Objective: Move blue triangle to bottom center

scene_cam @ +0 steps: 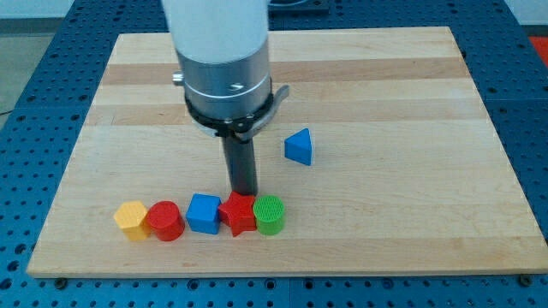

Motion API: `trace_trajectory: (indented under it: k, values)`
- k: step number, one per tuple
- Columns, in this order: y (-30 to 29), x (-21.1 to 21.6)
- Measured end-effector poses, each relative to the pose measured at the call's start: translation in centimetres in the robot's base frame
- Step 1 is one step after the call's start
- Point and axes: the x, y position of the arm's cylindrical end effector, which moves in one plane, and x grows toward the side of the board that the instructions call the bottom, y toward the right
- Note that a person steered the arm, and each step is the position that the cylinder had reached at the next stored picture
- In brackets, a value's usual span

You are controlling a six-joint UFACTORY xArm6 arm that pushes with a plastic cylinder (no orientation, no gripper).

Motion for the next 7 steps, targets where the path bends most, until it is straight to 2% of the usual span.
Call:
trace_trajectory:
  k: [2, 5, 6, 7]
  values:
    - [0.0, 0.4]
    - [0.5, -10.2]
    - [5.2, -10.8]
    - [8.8, -6.9]
